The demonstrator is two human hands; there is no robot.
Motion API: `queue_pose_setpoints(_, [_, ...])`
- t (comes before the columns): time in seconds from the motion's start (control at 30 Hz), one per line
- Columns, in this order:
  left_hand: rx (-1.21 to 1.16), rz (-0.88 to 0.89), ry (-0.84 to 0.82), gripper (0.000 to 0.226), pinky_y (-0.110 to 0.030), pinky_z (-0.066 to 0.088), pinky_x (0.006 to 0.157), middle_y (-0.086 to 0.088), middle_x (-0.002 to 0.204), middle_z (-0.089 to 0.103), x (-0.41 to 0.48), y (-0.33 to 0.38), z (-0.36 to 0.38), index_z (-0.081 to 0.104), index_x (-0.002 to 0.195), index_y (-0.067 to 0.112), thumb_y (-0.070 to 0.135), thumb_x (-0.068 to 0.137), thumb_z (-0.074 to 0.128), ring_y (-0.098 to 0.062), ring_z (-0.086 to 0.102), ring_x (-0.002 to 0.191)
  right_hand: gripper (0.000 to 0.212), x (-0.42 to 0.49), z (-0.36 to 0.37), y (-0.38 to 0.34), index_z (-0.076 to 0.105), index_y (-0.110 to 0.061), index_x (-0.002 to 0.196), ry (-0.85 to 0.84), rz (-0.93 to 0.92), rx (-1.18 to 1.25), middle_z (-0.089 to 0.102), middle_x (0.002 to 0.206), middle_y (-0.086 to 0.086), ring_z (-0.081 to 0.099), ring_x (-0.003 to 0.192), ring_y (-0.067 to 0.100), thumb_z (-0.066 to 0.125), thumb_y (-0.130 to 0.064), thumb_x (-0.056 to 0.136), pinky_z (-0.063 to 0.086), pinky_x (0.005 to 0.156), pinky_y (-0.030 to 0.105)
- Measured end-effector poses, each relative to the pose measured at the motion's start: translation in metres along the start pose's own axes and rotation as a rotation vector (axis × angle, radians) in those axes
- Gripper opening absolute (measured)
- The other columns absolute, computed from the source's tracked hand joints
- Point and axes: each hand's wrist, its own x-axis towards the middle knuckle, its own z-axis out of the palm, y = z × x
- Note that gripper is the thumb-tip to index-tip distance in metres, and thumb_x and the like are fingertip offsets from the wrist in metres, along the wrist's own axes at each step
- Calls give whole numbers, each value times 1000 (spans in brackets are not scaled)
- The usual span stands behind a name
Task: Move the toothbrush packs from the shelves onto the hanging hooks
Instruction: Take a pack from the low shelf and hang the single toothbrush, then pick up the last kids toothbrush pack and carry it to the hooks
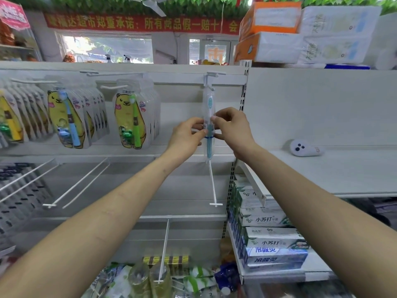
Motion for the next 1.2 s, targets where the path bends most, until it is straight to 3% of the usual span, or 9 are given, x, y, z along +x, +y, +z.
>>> queue_pose_setpoints(0.13, [51, 62, 71, 33, -40, 61, 93, 6, 117, 67, -10, -7, -1, 61, 133, 22, 24, 101, 67, -10, 68, 102, 10, -7, -2, 6, 68, -20, 101, 19, 0, -63, 71, 99, 0, 73, 96, 23, 69, -27, 94, 64, 84, 49])
queue_pose_setpoints(0.27, [255, 212, 167, 20, -42, 60, 83, 8, 109, 60, -33, -12, 7, 62, 118, 25, 29, 99, 68, -10, 62, 91, 18, -19, -16, 15, 68, -21, 111, 41, -36, -182, 70, 103, -5, 69, 99, 17, 69, -27, 94, 60, 93, 46])
queue_pose_setpoints(0.37, [404, 334, 84, 20, -45, 58, 81, 10, 108, 57, -49, -3, 29, 61, 118, 26, 32, 98, 64, -12, 59, 93, 23, -37, -40, 21, 66, -16, 118, 19, -81, -334, 69, 107, -2, 66, 96, 14, 67, -21, 96, 56, 93, 39])
queue_pose_setpoints(0.57, [595, 347, -144, 56, -49, 45, 104, -4, 141, 52, -66, 32, 124, 51, 143, 19, 36, 93, 70, -29, 49, 129, 44, -80, -150, 45, 54, -12, 137, -45, -210, -888, 54, 132, 11, 55, 117, 33, 62, -19, 94, 52, 87, 48])
queue_pose_setpoints(0.7, [647, 438, -246, 64, -49, 45, 104, -8, 144, 50, -87, 67, 215, 47, 146, 18, 43, 92, 70, -33, 47, 131, 46, -122, -251, 64, 52, -11, 137, -2, -159, -1172, 51, 131, 15, 52, 115, 39, 63, -21, 94, 51, 80, 49])
queue_pose_setpoints(0.9, [581, 657, -421, 66, -52, 49, 96, -13, 141, 52, -154, 134, 384, 50, 144, 15, 40, 87, 73, -38, 51, 126, 45, -222, -410, 100, 53, -9, 135, 95, 69, -1384, 53, 127, 16, 55, 111, 41, 63, -22, 93, 51, 76, 49])
queue_pose_setpoints(1.2, [370, 1021, -810, 66, -52, 51, 85, -16, 131, 57, -304, 242, 628, 55, 134, 11, 44, 82, 79, -42, 56, 114, 40, -415, -619, 131, 51, -11, 132, 333, 678, -1525, 52, 125, 14, 54, 111, 39, 60, -18, 93, 38, 77, 44])
